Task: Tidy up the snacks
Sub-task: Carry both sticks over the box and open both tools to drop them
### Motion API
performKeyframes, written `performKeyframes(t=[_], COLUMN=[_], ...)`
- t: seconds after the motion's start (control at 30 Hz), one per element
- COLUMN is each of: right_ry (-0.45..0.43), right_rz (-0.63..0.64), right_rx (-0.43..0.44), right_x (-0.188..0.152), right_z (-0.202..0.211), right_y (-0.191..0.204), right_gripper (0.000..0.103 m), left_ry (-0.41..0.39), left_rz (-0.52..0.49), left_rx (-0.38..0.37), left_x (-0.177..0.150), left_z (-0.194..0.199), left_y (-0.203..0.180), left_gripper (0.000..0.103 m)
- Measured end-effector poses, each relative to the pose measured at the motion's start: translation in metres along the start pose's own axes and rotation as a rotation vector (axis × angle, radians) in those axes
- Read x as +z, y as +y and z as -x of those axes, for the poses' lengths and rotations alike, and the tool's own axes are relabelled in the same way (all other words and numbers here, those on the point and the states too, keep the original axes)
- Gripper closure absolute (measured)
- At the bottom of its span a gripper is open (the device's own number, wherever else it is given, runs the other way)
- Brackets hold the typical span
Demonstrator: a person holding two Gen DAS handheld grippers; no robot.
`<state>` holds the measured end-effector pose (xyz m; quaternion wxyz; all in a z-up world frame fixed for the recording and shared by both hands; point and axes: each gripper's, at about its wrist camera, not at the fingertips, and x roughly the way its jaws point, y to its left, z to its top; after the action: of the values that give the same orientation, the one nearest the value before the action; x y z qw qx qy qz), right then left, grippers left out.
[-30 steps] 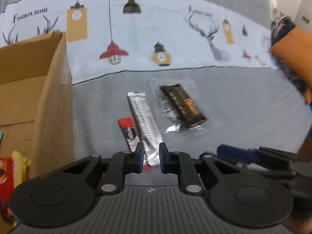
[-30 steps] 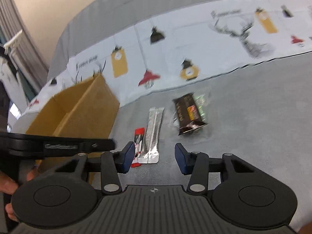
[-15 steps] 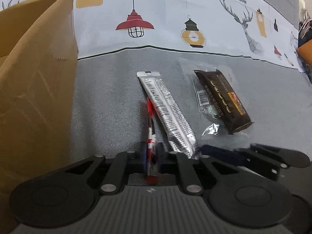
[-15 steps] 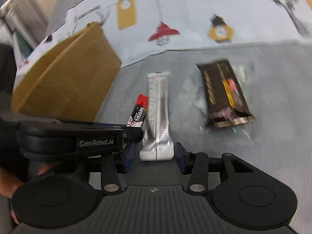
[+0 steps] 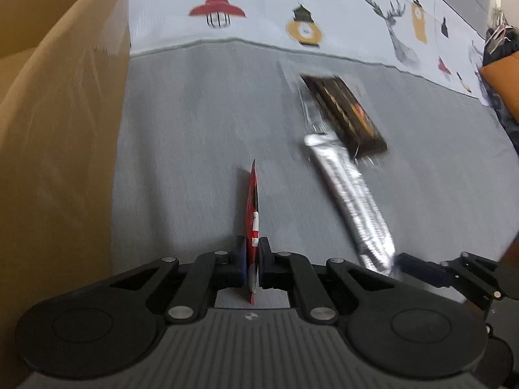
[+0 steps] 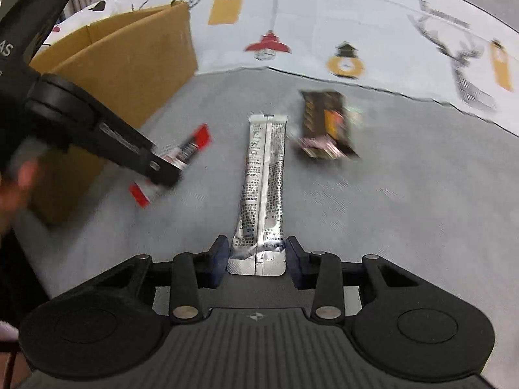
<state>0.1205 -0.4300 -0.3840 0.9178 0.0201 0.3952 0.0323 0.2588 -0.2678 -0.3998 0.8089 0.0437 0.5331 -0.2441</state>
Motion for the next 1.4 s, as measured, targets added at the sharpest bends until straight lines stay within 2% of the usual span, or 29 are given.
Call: performKeyframes(t=[0.13, 0.2, 0.27, 0.37, 0.43, 0.47, 0.57, 0.7, 0.83, 0.93, 1.13, 1.23, 1.4], right_ry=[-0.023, -0.029, -0.038, -0.034, -0.039, -0.038, -0.029, -0.032, -0.110, -0.165, -0.255, -0.303, -0.388], right_rz=[-0.069, -0.095, -0.122, -0.121, -0.077, -0.040, -0.035, -0.088, -0.098, -0.091, -0.204, -0.223, -0.157], right_rx=[-0.017, -0.025, 0.002, 0.013, -0.011, -0.037, -0.049, -0.027, 0.012, 0.005, 0.031, 0.070, 0.091], right_x=[-0.010, -0.004, 0.005, 0.021, 0.029, 0.033, 0.036, 0.035, 0.032, 0.032, 0.035, 0.046, 0.073], right_z=[0.013, 0.007, -0.002, -0.023, -0.035, -0.038, -0.038, -0.029, -0.001, 0.028, 0.077, 0.102, 0.149], right_y=[-0.010, -0.013, -0.014, -0.014, -0.010, -0.007, -0.008, -0.019, -0.016, -0.001, 0.026, 0.050, 0.105], right_gripper=[0.062, 0.061, 0.061, 0.061, 0.061, 0.066, 0.079, 0.085, 0.085, 0.085, 0.085, 0.085, 0.085], left_ry=[-0.014, -0.015, -0.016, -0.041, -0.054, -0.053, -0.040, -0.036, -0.073, -0.118, -0.247, -0.324, -0.433], left_rz=[-0.051, -0.065, -0.066, -0.079, -0.096, -0.094, -0.055, -0.038, -0.045, -0.044, -0.076, -0.076, -0.039], left_rx=[0.032, 0.033, 0.026, 0.032, 0.050, 0.052, 0.033, 0.020, -0.017, -0.043, -0.055, -0.058, -0.083], left_x=[-0.007, -0.003, 0.004, 0.014, 0.020, 0.022, 0.025, 0.022, 0.017, 0.013, 0.002, -0.008, -0.027], left_z=[-0.001, -0.003, -0.007, -0.015, -0.019, -0.020, -0.018, -0.002, 0.030, 0.062, 0.141, 0.188, 0.261], left_y=[-0.011, -0.015, -0.016, -0.018, -0.020, -0.019, -0.013, -0.009, -0.012, -0.014, -0.014, -0.003, 0.028], left_gripper=[0.092, 0.082, 0.076, 0.078, 0.092, 0.096, 0.097, 0.097, 0.097, 0.097, 0.097, 0.097, 0.097])
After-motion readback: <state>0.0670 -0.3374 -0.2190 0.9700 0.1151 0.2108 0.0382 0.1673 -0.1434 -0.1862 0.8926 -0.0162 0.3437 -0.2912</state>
